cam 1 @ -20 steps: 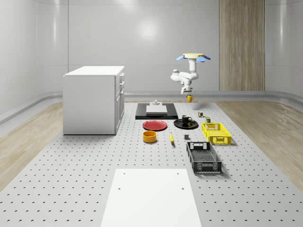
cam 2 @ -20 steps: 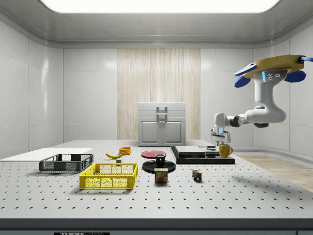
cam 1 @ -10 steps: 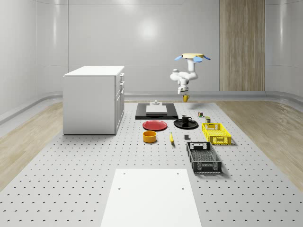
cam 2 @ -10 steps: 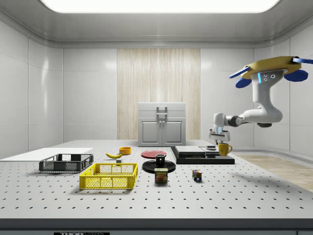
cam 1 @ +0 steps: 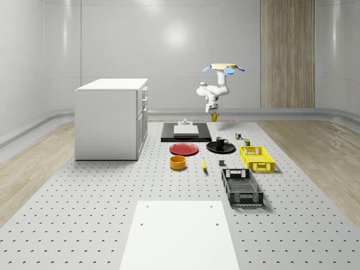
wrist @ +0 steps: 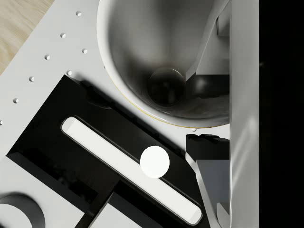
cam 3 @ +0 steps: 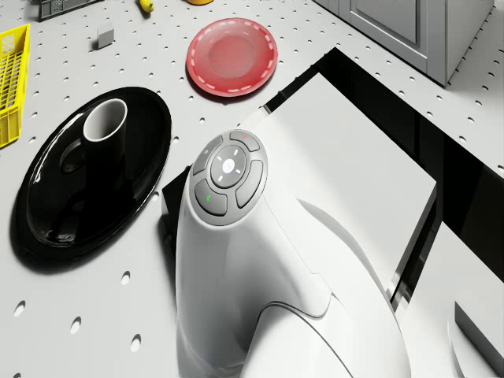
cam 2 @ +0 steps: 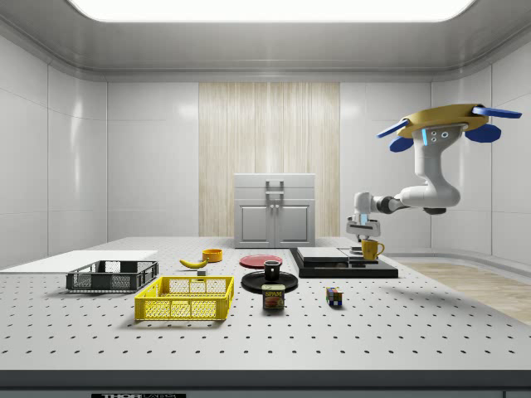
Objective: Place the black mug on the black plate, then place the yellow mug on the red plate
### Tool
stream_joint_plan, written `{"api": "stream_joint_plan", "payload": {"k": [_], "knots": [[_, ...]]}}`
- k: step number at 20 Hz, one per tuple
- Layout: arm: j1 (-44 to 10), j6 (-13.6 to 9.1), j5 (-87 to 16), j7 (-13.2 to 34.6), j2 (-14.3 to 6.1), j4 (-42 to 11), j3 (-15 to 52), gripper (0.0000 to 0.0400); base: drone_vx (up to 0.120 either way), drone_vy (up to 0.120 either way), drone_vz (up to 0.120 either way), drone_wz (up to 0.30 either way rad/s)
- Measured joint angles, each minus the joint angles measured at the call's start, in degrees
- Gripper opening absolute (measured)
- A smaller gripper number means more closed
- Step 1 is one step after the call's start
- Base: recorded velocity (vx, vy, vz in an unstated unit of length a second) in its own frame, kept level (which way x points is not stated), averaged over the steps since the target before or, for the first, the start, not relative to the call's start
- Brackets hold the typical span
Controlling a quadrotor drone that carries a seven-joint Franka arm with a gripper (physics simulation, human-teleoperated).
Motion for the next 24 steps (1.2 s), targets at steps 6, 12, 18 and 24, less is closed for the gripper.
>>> {"api": "stream_joint_plan", "payload": {"k": [6, 12, 18, 24], "knots": [[-0.1, 0.0, 0.0, -0.6, 0.0, 0.0, 0.0, 0.0110, 0.120, -0.120, 0.000, 0.000], [-0.1, 0.1, 0.0, -0.8, -0.1, 0.0, 0.0, 0.0110, 0.120, -0.107, 0.000, 0.000], [-0.1, 0.1, 0.0, -0.9, -0.1, 0.0, 0.0, 0.0110, 0.120, -0.040, 0.000, 0.000], [-0.1, 0.1, 0.0, -0.9, -0.1, 0.0, 0.0, 0.0110, 0.120, 0.000, 0.000, 0.000]]}}
